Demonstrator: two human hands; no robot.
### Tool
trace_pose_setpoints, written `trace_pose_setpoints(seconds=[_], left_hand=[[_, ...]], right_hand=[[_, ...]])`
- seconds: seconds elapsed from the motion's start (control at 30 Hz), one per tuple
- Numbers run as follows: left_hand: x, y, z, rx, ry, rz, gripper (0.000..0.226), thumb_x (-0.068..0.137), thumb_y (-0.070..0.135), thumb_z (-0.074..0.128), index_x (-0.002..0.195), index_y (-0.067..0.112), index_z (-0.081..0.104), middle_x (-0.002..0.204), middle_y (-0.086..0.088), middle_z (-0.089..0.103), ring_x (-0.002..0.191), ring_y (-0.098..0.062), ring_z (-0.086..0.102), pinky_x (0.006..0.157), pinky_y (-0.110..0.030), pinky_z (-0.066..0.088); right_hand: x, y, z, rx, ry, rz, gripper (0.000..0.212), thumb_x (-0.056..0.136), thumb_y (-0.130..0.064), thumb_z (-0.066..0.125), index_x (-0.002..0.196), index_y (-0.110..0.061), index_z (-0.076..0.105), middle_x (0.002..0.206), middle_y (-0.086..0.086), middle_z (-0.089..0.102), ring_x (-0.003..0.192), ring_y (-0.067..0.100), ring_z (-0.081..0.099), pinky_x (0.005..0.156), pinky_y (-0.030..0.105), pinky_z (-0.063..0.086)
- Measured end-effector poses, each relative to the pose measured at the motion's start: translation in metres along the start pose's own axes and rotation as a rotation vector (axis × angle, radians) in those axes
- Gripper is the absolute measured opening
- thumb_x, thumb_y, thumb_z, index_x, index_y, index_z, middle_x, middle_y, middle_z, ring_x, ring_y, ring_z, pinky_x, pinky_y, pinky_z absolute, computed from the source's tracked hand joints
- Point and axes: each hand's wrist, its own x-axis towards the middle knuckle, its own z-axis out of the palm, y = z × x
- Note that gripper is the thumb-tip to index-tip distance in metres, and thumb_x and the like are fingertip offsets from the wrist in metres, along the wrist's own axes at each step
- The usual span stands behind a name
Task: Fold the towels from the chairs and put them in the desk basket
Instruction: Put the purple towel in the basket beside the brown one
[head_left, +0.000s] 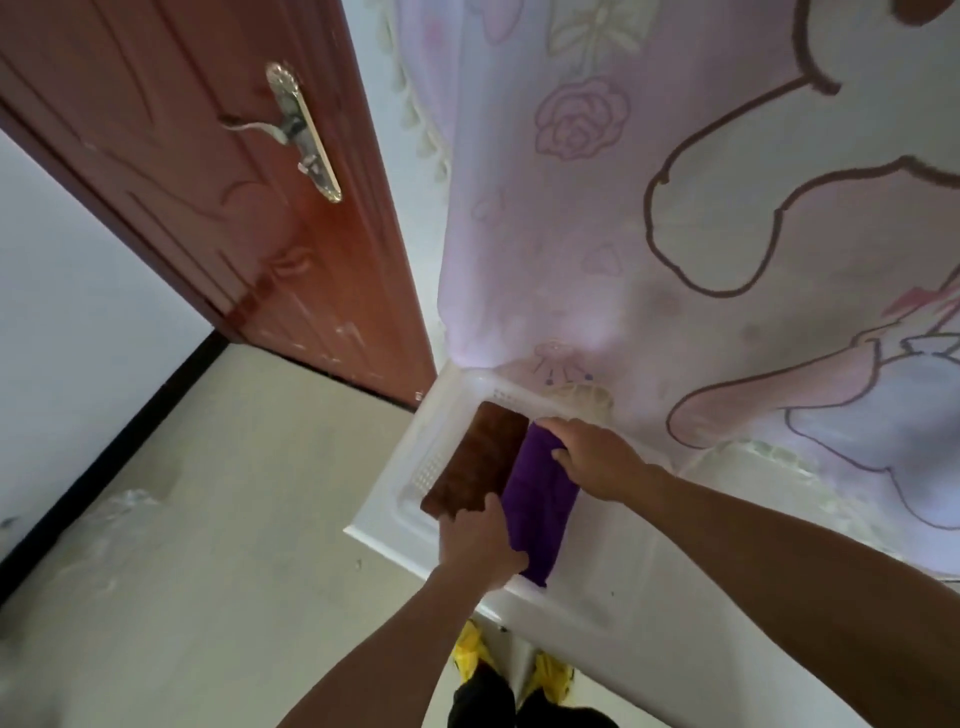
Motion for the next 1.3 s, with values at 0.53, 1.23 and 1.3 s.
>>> trace_pose_setpoints(seconds=[0.53, 1.23, 1.3], left_hand=[[0.023, -0.014, 0.019, 0.376, 0.204, 0.244, 0.042, 0.088, 0.038, 0.060, 0.126, 0.026, 0.048, 0.135, -0.010, 0.035, 0.122, -0.030, 0.034, 0.098, -0.046, 0.037], [-0.004, -0.049, -0.040, 0.290, 0.333, 0.233, 0.026, 0.096, 0.026, 0.040, 0.115, 0.019, 0.056, 0.114, -0.003, 0.053, 0.102, -0.022, 0.052, 0.080, -0.032, 0.041], [-0.020, -0.065, -0.048, 0.283, 0.390, 0.106, 0.027, 0.096, 0.028, 0.042, 0.119, 0.020, 0.054, 0.116, -0.002, 0.054, 0.105, -0.021, 0.053, 0.084, -0.032, 0.043]], right_hand=[[-0.008, 0.011, 0.030, -0.427, 0.277, -0.186, 0.049, 0.078, -0.019, 0.075, 0.124, -0.014, 0.061, 0.115, 0.011, 0.061, 0.102, 0.029, 0.059, 0.072, 0.036, 0.057], [0.001, -0.038, -0.018, -0.547, 0.152, -0.208, 0.016, 0.077, -0.022, 0.065, 0.090, -0.017, 0.073, 0.106, 0.011, 0.064, 0.092, 0.029, 0.061, 0.068, 0.038, 0.050], [0.006, -0.057, -0.024, -0.539, 0.199, -0.312, 0.007, 0.067, -0.017, 0.073, 0.074, -0.017, 0.072, 0.086, 0.008, 0.065, 0.076, 0.027, 0.063, 0.056, 0.034, 0.048]])
